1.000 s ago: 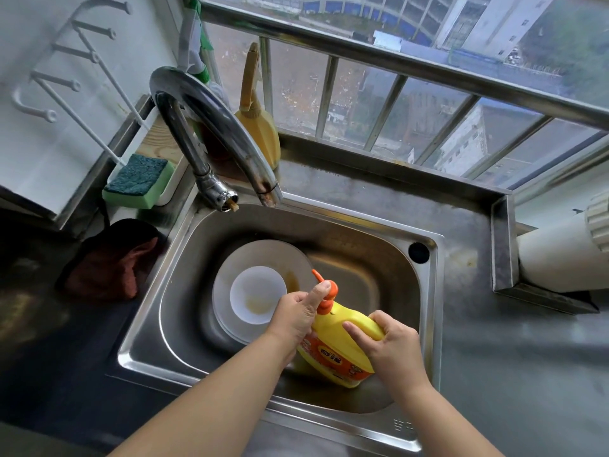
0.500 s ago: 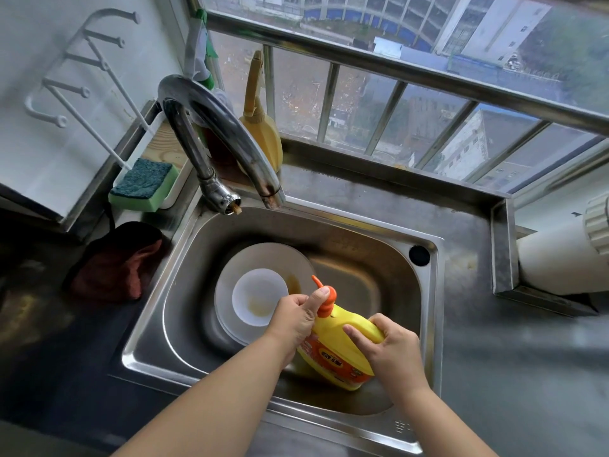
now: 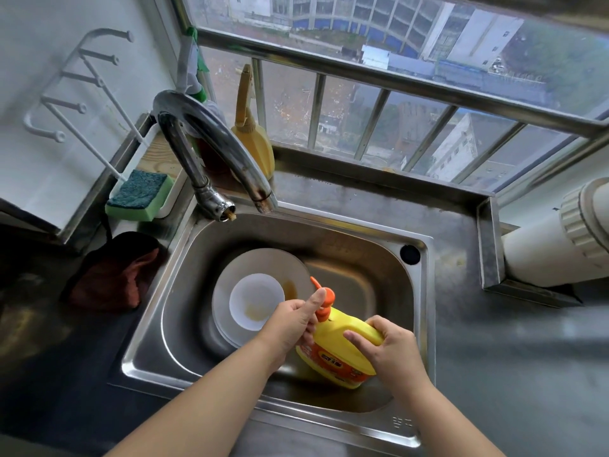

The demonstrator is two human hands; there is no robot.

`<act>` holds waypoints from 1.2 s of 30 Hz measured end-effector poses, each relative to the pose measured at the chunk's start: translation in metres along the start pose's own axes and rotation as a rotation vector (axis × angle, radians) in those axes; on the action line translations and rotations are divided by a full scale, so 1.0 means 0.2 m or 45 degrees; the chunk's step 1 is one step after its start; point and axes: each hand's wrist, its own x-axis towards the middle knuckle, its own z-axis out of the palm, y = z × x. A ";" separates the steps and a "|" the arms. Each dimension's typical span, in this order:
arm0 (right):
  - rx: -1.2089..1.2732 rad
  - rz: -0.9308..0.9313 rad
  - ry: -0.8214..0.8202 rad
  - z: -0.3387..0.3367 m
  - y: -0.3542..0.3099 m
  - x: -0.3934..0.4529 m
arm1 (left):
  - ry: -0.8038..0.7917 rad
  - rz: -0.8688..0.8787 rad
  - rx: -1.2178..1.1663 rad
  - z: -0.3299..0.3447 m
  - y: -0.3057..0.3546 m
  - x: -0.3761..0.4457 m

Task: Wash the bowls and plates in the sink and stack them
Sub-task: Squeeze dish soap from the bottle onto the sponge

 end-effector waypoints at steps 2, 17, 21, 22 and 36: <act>-0.017 -0.025 -0.005 -0.02 -0.02 0.00 | -0.012 0.041 0.028 -0.03 0.01 -0.01; -0.037 -0.477 0.249 -0.55 -0.64 0.36 | 0.262 0.422 0.530 -0.41 0.38 -0.07; -0.095 -0.568 0.266 -0.65 -0.89 0.48 | 0.280 0.479 0.550 -0.45 0.47 -0.10; -0.080 -0.575 0.280 -0.66 -0.93 0.51 | 0.280 0.484 0.553 -0.46 0.48 -0.11; -0.043 -0.465 0.270 -0.57 -1.13 0.88 | 0.322 0.497 0.526 -0.55 0.52 -0.18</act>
